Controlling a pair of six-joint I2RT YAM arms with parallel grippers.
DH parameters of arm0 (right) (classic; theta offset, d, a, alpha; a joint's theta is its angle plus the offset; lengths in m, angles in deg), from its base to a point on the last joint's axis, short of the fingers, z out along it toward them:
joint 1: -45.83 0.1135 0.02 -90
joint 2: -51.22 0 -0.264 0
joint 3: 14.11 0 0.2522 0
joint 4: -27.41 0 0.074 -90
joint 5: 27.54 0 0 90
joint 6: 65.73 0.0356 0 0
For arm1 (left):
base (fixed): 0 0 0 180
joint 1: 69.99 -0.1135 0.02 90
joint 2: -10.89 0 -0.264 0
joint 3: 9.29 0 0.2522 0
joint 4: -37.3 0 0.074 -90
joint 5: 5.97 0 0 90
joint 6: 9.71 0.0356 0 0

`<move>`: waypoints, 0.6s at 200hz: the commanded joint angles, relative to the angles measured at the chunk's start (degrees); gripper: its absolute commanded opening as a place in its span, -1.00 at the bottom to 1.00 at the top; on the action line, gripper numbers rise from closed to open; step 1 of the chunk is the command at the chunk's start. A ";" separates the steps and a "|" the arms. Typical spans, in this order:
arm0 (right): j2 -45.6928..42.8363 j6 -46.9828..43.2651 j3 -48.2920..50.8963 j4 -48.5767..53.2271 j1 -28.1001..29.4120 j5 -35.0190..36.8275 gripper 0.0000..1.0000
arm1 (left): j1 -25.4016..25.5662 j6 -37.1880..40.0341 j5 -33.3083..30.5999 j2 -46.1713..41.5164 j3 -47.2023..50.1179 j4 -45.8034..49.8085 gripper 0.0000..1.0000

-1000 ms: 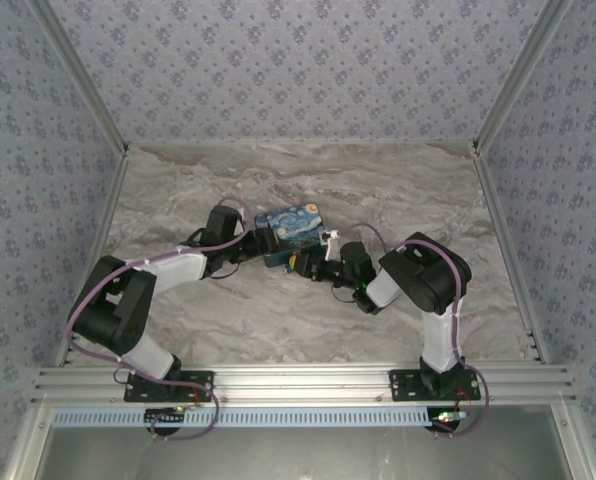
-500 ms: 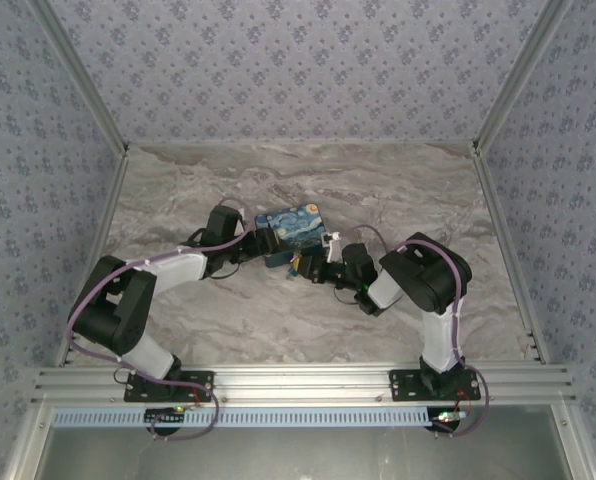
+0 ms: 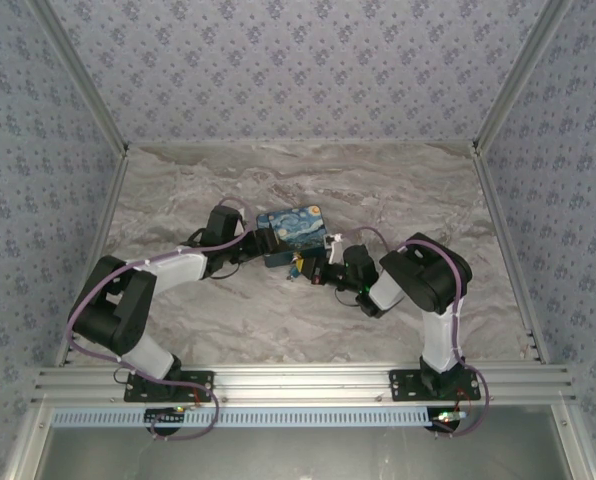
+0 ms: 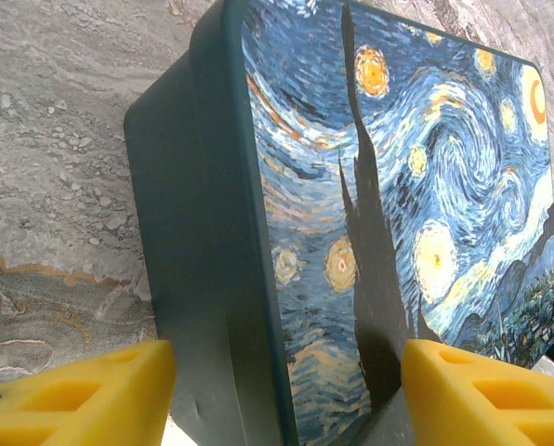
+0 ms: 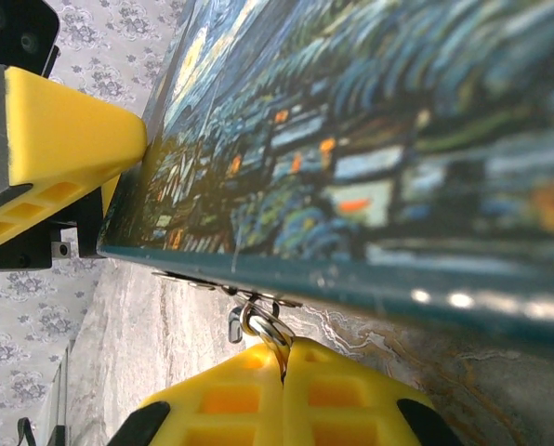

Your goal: Unlock a padlock with a key

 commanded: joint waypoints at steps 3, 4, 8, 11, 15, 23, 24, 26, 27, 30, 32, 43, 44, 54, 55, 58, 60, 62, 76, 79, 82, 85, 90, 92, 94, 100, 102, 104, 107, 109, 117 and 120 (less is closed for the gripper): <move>-1.70 2.18 1.06 -3.57 -0.49 2.15 -0.91 | 0.37 0.25 -2.08 1.17 1.50 5.37 0.29; -1.77 2.29 1.13 -3.59 -0.53 2.26 -0.91 | 0.37 0.26 -2.12 1.17 1.50 5.37 0.29; -1.88 2.57 1.20 -3.55 -0.56 2.72 -0.91 | 0.37 0.24 -2.08 1.17 1.59 5.33 0.30; -1.98 2.72 1.28 -3.64 -0.64 2.96 -0.91 | 0.37 0.26 -2.08 1.17 1.59 5.29 0.30; -2.05 3.14 1.42 -3.73 -0.77 3.32 -0.91 | 0.29 0.22 -2.08 1.17 1.67 5.28 0.30; -2.26 3.94 1.55 -3.92 -1.00 4.06 -0.91 | 0.35 0.24 -2.21 1.17 1.77 5.20 0.30; -2.27 4.09 1.55 -3.91 -1.00 4.10 -0.91 | 0.36 0.25 -2.23 1.17 1.76 5.20 0.30; -2.31 4.34 1.51 -3.89 -1.00 4.23 -0.92 | 0.37 0.15 -2.25 1.17 1.83 5.19 0.30; -2.34 4.47 1.44 -3.98 -1.05 4.27 -0.92 | 0.37 0.16 -2.25 1.21 1.84 5.19 0.30; -2.36 4.82 1.50 -3.99 -1.17 4.40 -0.91 | 0.37 0.11 -2.33 1.24 1.91 5.13 0.30; -2.40 5.00 1.41 -3.98 -1.29 4.48 -0.92 | 0.33 0.14 -2.34 1.25 1.95 5.11 0.30; -2.53 6.06 1.29 -4.31 -1.53 4.89 -0.92 | 0.37 0.09 -2.35 1.34 2.11 4.85 0.30; -2.53 6.16 1.29 -4.41 -1.58 4.95 -0.92 | 0.37 0.09 -2.34 1.34 2.11 4.85 0.30; -2.53 7.05 1.33 -4.81 -1.79 5.23 -0.92 | 0.37 -0.01 -2.34 1.44 2.24 4.62 0.30; -2.58 7.10 1.31 -4.83 -1.79 5.25 -0.92 | 0.37 -0.05 -2.34 1.43 2.27 4.60 0.30; -2.57 7.40 1.29 -5.05 -1.92 5.27 -0.92 | 0.31 -0.05 -2.34 1.43 2.33 4.58 0.29; -2.55 7.50 1.29 -5.26 -1.96 5.32 -0.92 | 0.31 -0.08 -2.34 1.48 2.43 4.51 0.30; -2.61 7.67 1.29 -5.46 -2.03 5.35 -0.92 | 0.36 -0.09 -2.34 1.49 2.41 4.50 0.30; -2.70 8.45 1.54 -6.04 -2.32 5.64 -0.92 | 0.37 -0.11 -2.36 1.52 2.57 4.41 0.30; -2.75 8.58 1.63 -6.08 -2.40 5.67 -0.92 | 0.37 -0.09 -2.34 1.52 2.56 4.41 0.30; -2.84 8.56 1.68 -6.06 -2.49 5.71 -0.92 | 0.33 -0.22 -2.36 1.50 2.62 4.34 0.30; -2.92 8.60 1.72 -6.07 -2.56 5.71 -0.92 | 0.36 -0.21 -2.34 1.49 2.63 4.32 0.30; -3.09 8.56 1.82 -5.99 -2.65 5.79 -0.92 | 0.37 -0.22 -2.34 1.45 2.66 4.32 0.30; -3.14 8.55 1.88 -5.88 -2.67 5.75 -0.92 | 0.37 -0.23 -2.38 1.44 2.65 4.34 0.30; -3.21 8.55 1.97 -5.79 -2.80 5.83 -0.92 | 0.33 -0.23 -2.37 1.43 2.64 4.34 0.30; -3.47 8.47 2.27 -5.50 -2.91 5.97 -0.92 | 0.37 -0.16 -2.43 1.36 2.64 4.36 0.30; -3.60 8.42 2.32 -5.41 -2.95 6.02 -0.92 | 0.37 -0.22 -2.43 1.37 2.66 4.33 0.30; -3.70 8.34 2.43 -5.34 -2.96 6.05 -0.92 | 0.33 -0.16 -2.43 1.33 2.65 4.36 0.30; -3.78 8.21 2.64 -5.25 -3.07 6.11 -0.92 | 0.34 -0.12 -2.43 1.27 2.64 4.41 0.30; -3.90 8.20 2.73 -5.17 -3.10 6.25 -0.92 | 0.36 -0.10 -2.41 1.26 2.64 4.43 0.30; -4.32 8.00 3.26 -4.85 -3.31 6.41 -0.92 | 0.37 -0.16 -2.43 1.17 2.64 4.40 0.30; -4.43 7.93 3.43 -4.80 -3.37 6.43 -0.92 | 0.33 -0.14 -2.43 1.17 2.64 4.45 0.30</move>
